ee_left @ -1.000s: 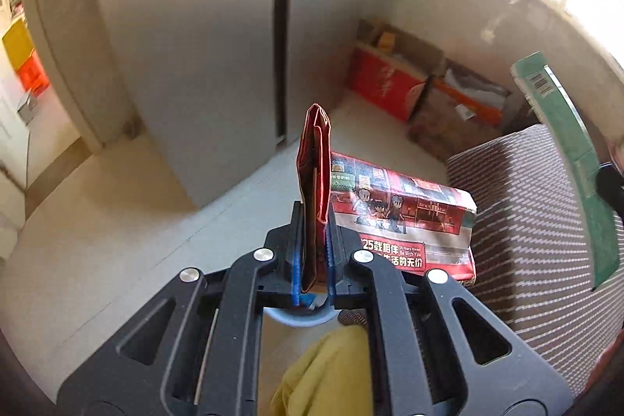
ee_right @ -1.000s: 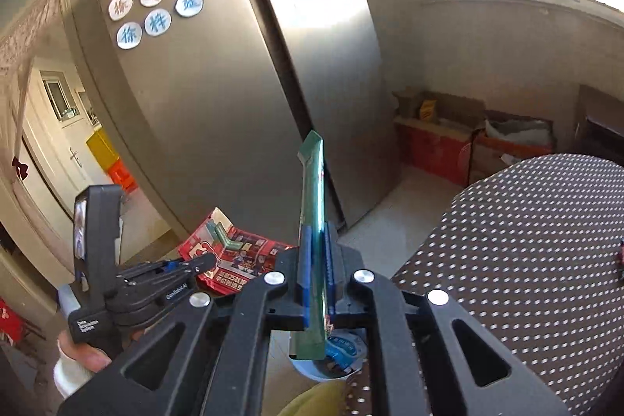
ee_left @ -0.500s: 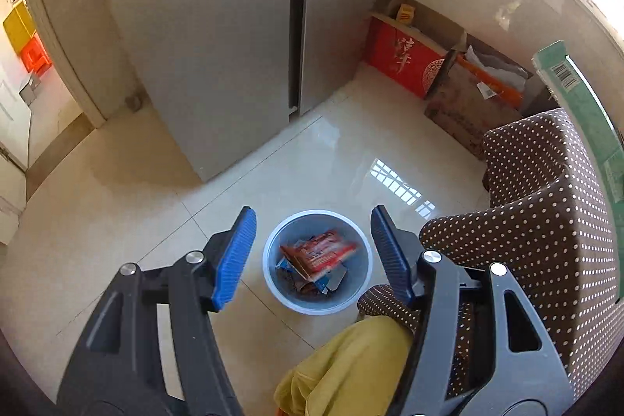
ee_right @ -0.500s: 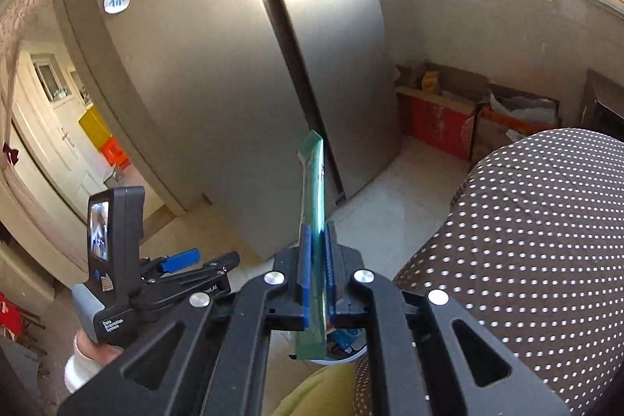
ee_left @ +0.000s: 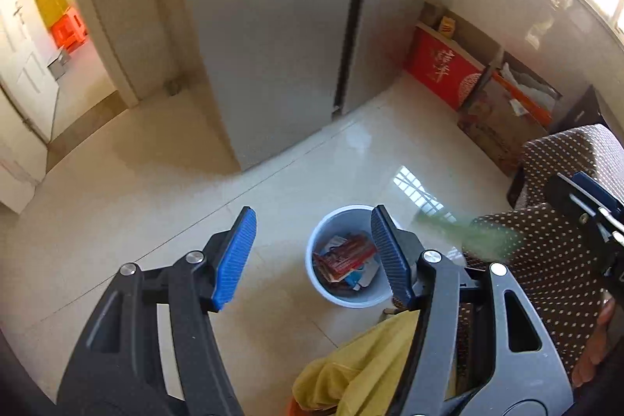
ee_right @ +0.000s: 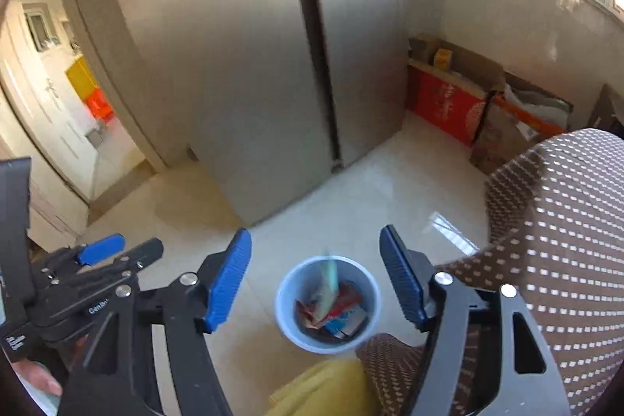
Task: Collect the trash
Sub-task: 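Carry the red bag and green tube over the blue bucket and release both, then return both open grippers to the table above the black wrapper and blue tube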
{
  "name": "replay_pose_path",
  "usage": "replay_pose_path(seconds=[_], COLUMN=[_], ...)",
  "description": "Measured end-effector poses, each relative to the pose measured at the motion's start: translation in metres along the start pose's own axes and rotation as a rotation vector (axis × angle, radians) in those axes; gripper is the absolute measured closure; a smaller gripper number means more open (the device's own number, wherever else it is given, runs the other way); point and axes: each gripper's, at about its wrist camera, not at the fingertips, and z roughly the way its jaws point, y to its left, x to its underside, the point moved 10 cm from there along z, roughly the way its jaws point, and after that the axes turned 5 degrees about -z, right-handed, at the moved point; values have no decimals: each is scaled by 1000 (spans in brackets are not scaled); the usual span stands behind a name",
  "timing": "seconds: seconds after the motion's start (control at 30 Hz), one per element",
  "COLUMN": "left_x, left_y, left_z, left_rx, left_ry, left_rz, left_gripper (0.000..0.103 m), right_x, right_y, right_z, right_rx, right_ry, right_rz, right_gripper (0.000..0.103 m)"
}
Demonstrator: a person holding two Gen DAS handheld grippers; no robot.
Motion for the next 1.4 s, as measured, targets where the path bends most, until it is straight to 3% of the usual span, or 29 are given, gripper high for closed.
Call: replay_pose_path(seconds=[0.27, 0.5, 0.57, 0.97, 1.4], left_x=[-1, 0, 0, 17, 66], left_y=[9, -22, -37, -172, -338], left_z=[-5, -15, -20, -51, -89], left_rx=[-8, 59, 69, 215, 382], left_ry=[-7, -6, -19, -41, -22], left_rz=[-29, 2, 32, 224, 454], left_gripper=[42, 42, 42, 41, 38], right_x=[11, 10, 7, 14, 89], right_y=[10, -2, -11, -137, -307], right_z=[9, -19, -30, -117, -199], right_rx=[-12, -20, -20, 150, 414], right_ry=[48, 18, 0, -129, -102], right_rz=[-19, 10, 25, 161, 329], right_gripper=[36, 36, 31, 13, 10])
